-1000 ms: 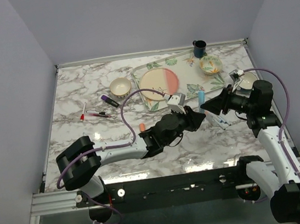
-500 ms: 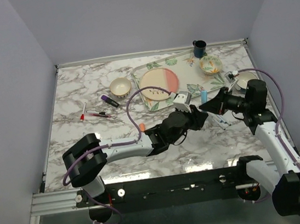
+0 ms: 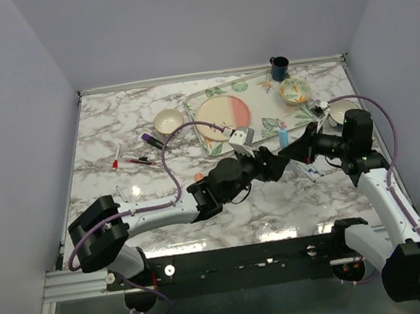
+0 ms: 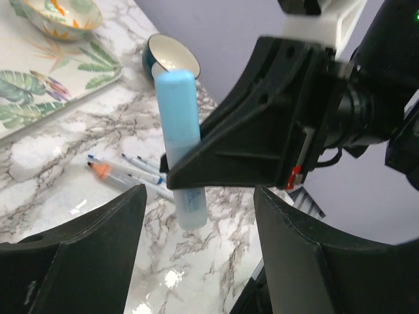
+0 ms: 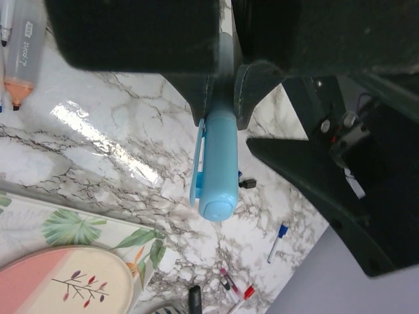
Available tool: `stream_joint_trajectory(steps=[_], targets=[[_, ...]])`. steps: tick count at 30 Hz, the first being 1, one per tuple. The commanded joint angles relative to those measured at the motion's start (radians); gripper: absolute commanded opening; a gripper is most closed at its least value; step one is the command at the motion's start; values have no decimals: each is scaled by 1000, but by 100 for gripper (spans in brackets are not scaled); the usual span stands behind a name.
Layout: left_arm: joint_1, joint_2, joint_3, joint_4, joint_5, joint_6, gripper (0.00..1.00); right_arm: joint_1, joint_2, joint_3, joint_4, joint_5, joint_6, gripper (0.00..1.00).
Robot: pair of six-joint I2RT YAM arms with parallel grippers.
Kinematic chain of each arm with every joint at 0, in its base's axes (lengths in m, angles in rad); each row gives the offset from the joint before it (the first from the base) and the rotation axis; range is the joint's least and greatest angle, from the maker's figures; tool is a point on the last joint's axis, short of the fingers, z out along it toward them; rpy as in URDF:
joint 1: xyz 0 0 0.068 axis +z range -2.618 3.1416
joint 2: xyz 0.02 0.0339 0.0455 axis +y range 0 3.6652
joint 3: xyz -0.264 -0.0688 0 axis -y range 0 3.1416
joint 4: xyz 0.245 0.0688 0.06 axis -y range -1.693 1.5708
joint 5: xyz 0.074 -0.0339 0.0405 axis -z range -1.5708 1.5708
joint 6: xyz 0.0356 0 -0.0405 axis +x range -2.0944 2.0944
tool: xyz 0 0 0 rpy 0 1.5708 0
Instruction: Open the pen caps
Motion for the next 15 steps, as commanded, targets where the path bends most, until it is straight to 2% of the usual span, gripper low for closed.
stream_joint_trajectory(steps=[1,7,15], targets=[[51,-79,-42,67,5,-37,75,7,6,54,-108,-104,-189,1],[76,-44,53,-33,-3,-67,75,7,18,68,-167,-197,-289,1],[78,57,174,-102,66,-90,63,7,21,68,-167,-201,-289,1]])
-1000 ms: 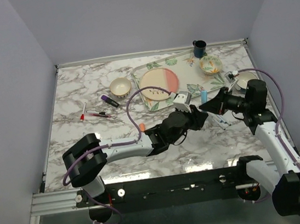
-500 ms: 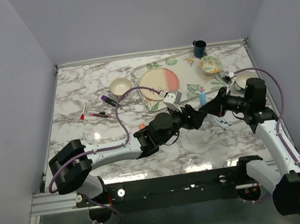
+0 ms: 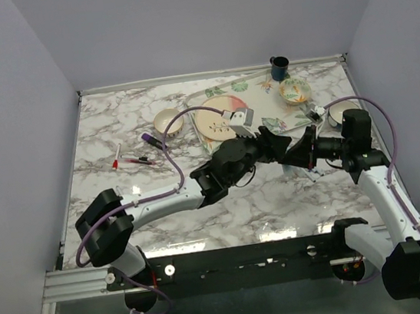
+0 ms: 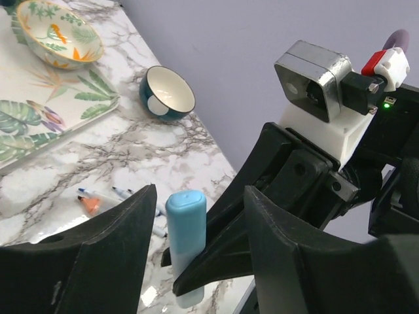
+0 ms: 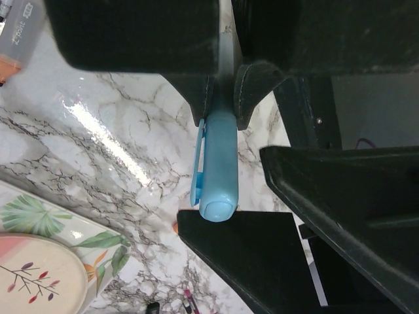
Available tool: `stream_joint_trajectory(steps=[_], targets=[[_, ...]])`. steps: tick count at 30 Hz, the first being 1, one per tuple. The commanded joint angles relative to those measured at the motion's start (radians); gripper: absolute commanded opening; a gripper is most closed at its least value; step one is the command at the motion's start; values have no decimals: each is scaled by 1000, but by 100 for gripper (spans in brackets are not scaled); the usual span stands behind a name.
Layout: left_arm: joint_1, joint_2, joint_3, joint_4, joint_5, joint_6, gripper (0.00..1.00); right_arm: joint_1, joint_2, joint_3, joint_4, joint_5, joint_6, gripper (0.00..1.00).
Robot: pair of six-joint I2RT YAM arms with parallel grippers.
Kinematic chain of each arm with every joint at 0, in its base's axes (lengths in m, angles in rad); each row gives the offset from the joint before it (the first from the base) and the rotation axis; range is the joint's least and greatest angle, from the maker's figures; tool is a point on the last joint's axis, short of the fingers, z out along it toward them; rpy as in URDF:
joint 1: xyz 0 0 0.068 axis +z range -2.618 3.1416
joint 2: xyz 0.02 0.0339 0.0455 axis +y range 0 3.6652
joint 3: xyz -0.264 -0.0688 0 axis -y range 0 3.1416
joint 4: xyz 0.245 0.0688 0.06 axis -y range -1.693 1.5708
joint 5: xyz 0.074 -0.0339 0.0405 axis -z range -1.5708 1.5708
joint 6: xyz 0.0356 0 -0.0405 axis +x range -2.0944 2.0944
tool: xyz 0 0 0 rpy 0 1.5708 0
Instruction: Open the pen caps
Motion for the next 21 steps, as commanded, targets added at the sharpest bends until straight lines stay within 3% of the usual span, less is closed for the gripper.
stream_joint_trajectory(steps=[1,7,10,11,13,17,21], targets=[[-1,70,69,-47,58,-29,61,7,7,31,-24,-40,-33,1],[-4,120,121,-124,33,-51,48,7,7,34,-22,-39,-28,1],[-8,117,123,-153,-4,-52,30,7,9,33,-24,-37,-27,1],[-8,114,123,-168,-39,-54,15,7,10,33,-24,-39,-30,0],[-6,91,121,-191,-87,-52,1,7,13,37,-38,-37,-45,1],[46,-9,75,-216,-263,-64,0,8,39,68,-140,-18,-180,0],[136,-144,-14,-211,-436,-103,0,22,120,149,-379,5,-393,1]])
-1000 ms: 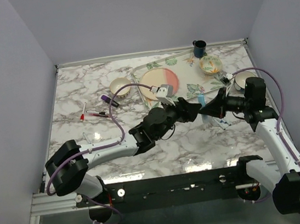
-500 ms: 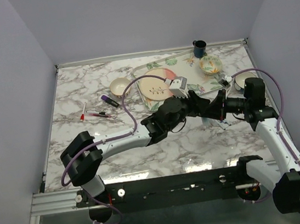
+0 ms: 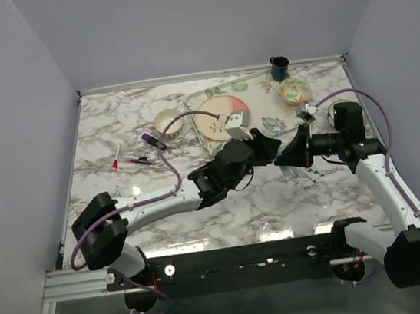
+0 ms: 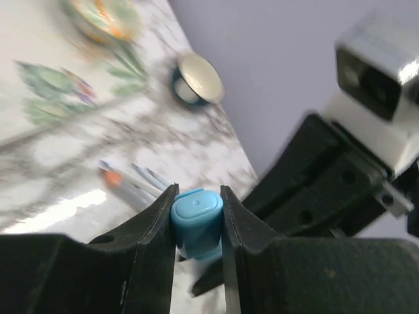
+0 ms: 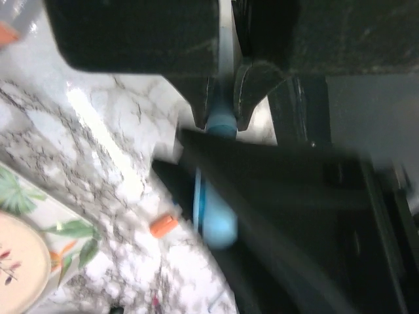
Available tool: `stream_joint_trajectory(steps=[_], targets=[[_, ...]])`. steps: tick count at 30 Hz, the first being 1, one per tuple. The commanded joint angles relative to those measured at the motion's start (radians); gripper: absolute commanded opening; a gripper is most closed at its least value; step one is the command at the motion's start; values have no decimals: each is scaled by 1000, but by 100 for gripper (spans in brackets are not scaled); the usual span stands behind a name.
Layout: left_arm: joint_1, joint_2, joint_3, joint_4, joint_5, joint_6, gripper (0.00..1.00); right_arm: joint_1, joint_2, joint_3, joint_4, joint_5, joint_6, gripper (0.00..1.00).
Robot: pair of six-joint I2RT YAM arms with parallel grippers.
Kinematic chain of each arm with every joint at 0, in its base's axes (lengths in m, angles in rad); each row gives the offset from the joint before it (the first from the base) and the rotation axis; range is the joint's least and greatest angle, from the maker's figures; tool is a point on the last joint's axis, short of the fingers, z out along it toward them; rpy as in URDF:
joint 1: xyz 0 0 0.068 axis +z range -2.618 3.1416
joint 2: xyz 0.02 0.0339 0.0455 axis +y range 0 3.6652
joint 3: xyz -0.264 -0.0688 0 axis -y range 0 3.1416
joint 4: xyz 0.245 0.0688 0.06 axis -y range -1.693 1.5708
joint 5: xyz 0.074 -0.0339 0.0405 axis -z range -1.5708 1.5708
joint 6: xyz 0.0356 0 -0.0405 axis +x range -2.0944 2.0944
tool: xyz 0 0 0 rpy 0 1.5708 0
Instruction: Open the pen caps
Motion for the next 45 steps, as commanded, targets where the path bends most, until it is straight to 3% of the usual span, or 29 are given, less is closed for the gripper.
stream_joint_trajectory(steps=[1,6,17,24,31,45], targets=[[169,-237,-119,-49,-387,-32,0,-11,87,96,-291,34,-292,1],[272,-366,-213,-65,-369,-52,0,37,84,100,-296,106,-320,1],[397,-589,-516,-237,-110,-58,0,37,55,89,-167,454,-199,1],[415,-712,-730,-318,-77,-90,10,35,99,104,-172,577,-199,1],[443,-657,-816,-306,-58,-75,21,15,111,104,-176,606,-208,1],[515,-400,-754,-157,73,-10,38,-3,203,113,-184,709,-205,2]])
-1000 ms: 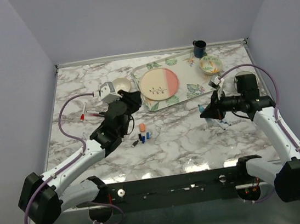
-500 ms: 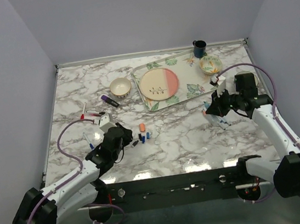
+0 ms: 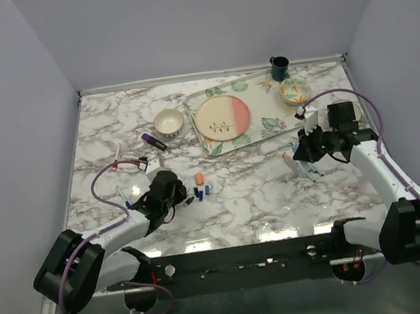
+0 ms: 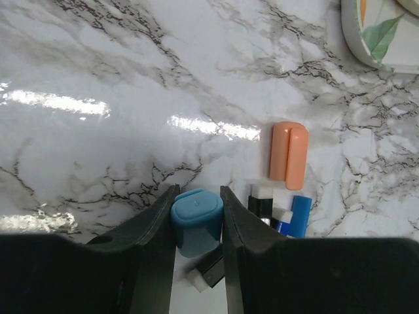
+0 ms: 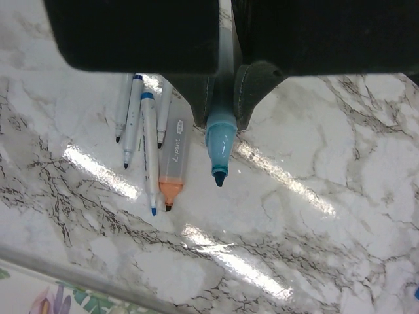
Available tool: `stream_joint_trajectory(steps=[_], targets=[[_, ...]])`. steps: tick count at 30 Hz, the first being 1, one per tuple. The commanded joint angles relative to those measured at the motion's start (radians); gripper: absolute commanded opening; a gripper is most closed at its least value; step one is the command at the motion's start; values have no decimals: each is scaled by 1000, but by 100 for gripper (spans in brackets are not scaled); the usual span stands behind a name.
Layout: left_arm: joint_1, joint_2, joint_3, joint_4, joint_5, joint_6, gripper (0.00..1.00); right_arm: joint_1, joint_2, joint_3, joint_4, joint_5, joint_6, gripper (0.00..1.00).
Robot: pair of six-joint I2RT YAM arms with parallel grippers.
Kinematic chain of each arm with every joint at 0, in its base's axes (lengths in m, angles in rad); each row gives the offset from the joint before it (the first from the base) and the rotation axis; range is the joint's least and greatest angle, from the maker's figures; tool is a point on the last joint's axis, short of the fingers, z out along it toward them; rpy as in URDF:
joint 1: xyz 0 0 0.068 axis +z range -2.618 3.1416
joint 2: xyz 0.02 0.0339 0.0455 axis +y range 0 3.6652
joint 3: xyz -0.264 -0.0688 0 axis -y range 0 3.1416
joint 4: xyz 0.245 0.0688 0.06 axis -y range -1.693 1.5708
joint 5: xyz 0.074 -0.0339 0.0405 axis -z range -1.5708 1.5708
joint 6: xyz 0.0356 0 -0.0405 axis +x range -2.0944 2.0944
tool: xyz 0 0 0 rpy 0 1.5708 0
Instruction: Open the pen caps
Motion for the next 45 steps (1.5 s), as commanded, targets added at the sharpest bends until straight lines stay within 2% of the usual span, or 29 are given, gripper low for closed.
stream_joint_trajectory(steps=[1,8,13,16,26,34,45], targets=[[13,63,44,70,77,30,39,-6,37,33,5,81,3,2],[14,69,27,81,94,30,49,-31,132,48,17,205,35,5],[14,49,10,84,105,27,50,-40,225,68,12,251,37,6],[14,19,3,75,99,30,54,-48,273,77,9,274,28,8],[22,-227,-36,-52,28,50,80,-78,345,88,-4,302,14,14],[34,-389,-79,-115,4,45,85,-109,379,93,0,346,8,18],[40,-429,-96,-129,7,50,87,-140,420,102,-24,326,-2,29]])
